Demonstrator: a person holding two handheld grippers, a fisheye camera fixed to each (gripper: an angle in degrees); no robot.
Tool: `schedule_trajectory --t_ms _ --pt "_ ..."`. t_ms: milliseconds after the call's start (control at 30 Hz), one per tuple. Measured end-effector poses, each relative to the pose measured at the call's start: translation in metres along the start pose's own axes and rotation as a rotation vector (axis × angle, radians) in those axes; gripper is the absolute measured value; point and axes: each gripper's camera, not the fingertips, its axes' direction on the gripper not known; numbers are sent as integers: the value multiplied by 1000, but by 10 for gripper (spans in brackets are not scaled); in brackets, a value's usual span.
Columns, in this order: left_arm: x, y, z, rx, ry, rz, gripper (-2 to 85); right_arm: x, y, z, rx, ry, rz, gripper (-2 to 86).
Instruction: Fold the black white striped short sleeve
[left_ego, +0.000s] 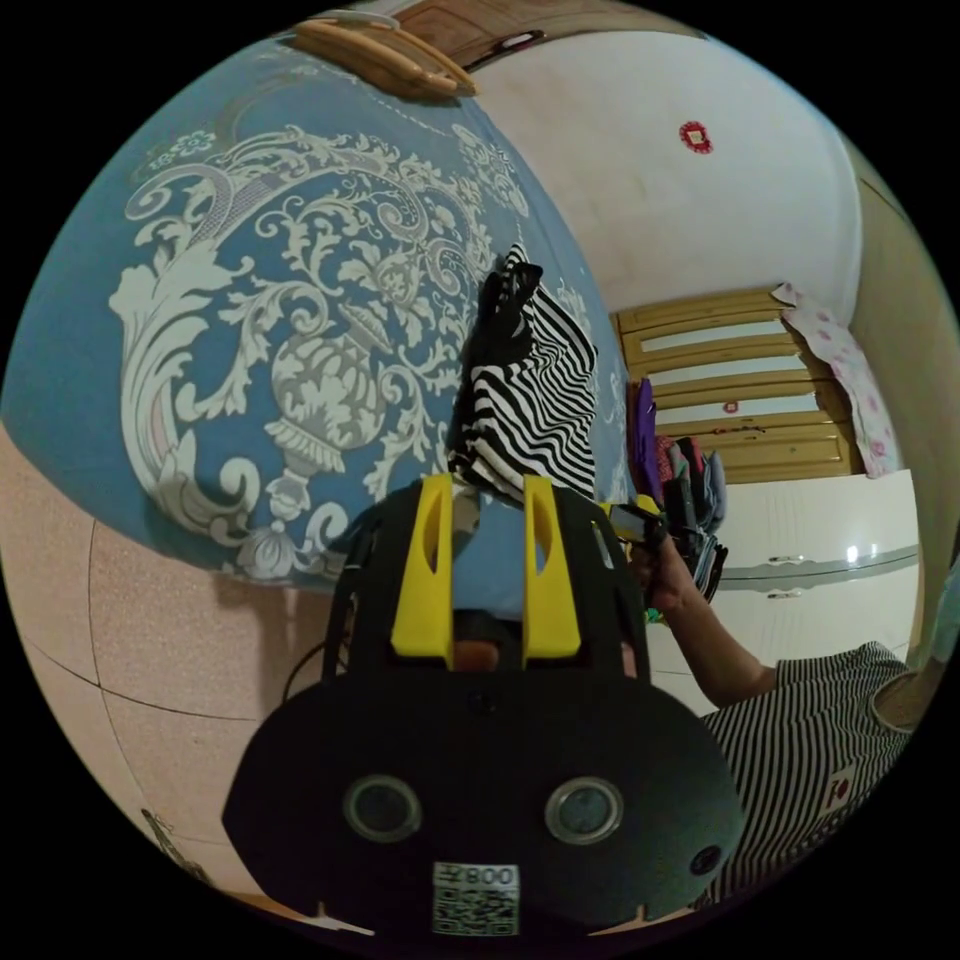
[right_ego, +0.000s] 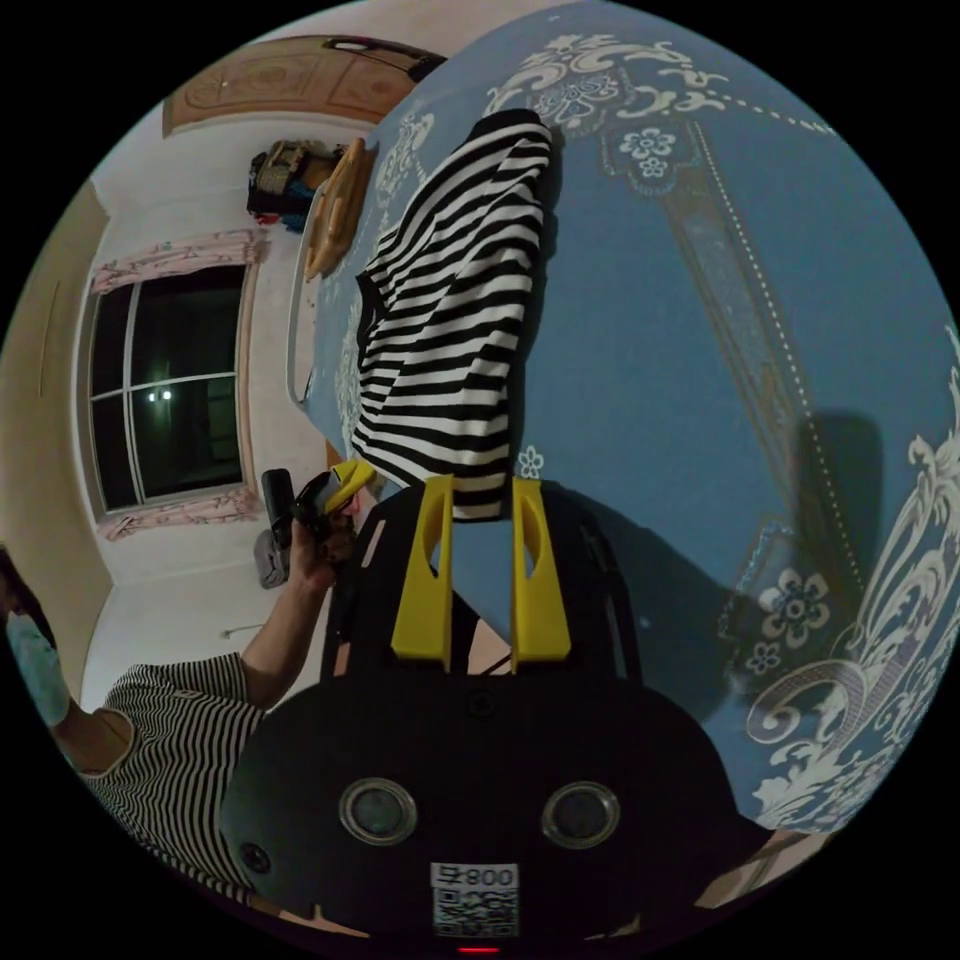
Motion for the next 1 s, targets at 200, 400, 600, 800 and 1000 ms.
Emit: schedule_trajectory --t_ms 200,400,600,800,1000 --pt "-15 -6 -7 -7 46 -30 101 8 31 -19 -36 -28 -23 38" --pt "-37 -2 -11 0 128 -85 99 24 76 -57 17 -154 -3 27" --pt "-55 -5 2 -16 261 -144 108 16 115 -92 70 -282 -25 25" --pt "-86 -11 15 76 478 -259 111 -2 151 -129 88 -309 -70 24" --pt "-98 -20 31 117 528 -311 116 -14 190 -156 100 -323 -81 23"
